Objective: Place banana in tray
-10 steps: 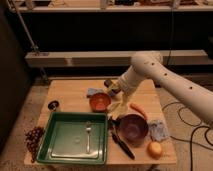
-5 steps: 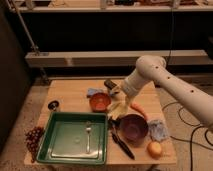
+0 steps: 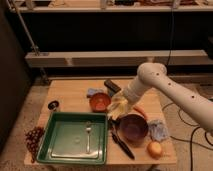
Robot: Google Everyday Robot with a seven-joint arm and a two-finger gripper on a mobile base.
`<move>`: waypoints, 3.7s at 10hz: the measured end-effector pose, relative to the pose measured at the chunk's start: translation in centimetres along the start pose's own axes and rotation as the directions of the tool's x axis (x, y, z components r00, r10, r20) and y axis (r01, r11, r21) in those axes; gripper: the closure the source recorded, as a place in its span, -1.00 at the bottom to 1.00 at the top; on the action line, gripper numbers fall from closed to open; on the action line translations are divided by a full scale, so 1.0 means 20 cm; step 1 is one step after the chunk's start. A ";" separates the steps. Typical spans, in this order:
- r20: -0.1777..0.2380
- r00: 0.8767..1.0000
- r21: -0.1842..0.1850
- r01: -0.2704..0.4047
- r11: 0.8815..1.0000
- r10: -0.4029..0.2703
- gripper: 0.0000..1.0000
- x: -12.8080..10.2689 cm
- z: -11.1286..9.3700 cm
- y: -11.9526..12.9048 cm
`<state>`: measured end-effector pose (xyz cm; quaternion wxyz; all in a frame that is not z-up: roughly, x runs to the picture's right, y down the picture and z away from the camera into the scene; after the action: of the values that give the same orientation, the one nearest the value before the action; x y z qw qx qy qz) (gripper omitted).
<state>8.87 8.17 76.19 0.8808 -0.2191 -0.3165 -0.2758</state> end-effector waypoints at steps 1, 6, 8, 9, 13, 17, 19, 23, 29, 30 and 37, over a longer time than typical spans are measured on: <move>0.001 1.000 -0.002 -0.007 1.000 0.007 -0.28 0.00 0.01 0.01; 0.006 1.000 0.003 -0.028 1.000 0.028 -0.28 0.02 0.02 -0.03; 0.010 0.999 0.002 -0.031 1.000 0.031 -0.28 0.02 0.02 -0.06; 0.013 0.999 0.000 -0.033 0.999 0.033 -0.28 0.02 0.03 -0.07; 0.032 0.999 -0.018 -0.043 0.999 0.044 -0.28 0.04 0.09 -0.08; 0.045 0.998 -0.034 -0.046 0.998 0.048 -0.20 0.05 0.14 -0.08; 0.044 0.997 -0.040 -0.054 0.998 0.056 0.20 0.06 0.16 -0.07; 0.028 0.996 -0.027 -0.079 0.997 0.079 0.93 0.05 0.13 -0.06; -0.007 0.996 0.155 -0.092 0.984 0.094 1.00 -0.03 -0.26 -0.08; 0.019 0.997 0.186 -0.072 0.980 0.069 1.00 -0.07 -0.30 -0.10; 0.113 0.950 0.241 0.259 0.935 -0.293 1.00 -0.83 -0.27 -0.51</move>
<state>-5.90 3.26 63.40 0.8264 -0.0919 -0.4370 -0.3429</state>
